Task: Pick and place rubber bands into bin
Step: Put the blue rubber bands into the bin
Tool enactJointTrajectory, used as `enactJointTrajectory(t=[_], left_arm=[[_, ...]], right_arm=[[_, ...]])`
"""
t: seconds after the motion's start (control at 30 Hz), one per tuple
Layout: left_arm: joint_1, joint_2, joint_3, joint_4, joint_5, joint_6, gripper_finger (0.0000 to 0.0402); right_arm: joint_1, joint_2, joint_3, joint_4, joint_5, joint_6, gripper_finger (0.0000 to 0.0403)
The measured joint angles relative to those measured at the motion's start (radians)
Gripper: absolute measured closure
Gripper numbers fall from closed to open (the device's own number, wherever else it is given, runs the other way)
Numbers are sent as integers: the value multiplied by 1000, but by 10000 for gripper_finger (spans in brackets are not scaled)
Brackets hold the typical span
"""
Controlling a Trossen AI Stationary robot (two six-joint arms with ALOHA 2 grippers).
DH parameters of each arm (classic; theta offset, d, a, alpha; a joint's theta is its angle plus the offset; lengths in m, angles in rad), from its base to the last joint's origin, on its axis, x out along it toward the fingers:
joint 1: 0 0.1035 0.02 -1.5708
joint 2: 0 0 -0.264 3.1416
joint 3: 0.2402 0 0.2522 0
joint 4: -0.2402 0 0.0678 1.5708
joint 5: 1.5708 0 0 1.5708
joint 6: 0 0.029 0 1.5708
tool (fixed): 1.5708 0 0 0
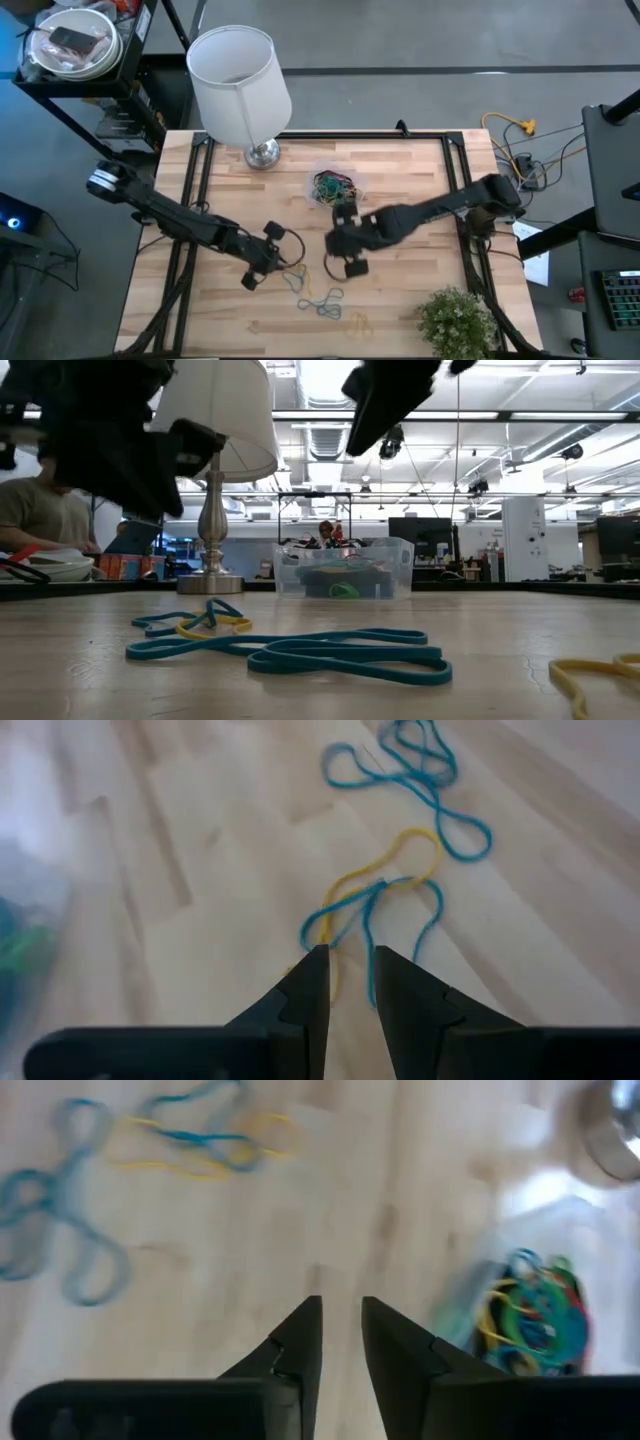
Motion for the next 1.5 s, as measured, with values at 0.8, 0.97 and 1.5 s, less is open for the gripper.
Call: enactJointTrajectory(t=[0.8, 0.97, 1.5], left_arm=[[2, 332, 125, 149, 65, 152, 336], [2, 349, 126, 188, 70, 205, 336], [9, 396, 130, 214, 66, 275, 336]], right_arm=[[414, 2, -32, 88, 258, 128, 355], [423, 2, -32, 101, 267, 115, 355], [423, -1, -32, 105, 267, 114, 355]])
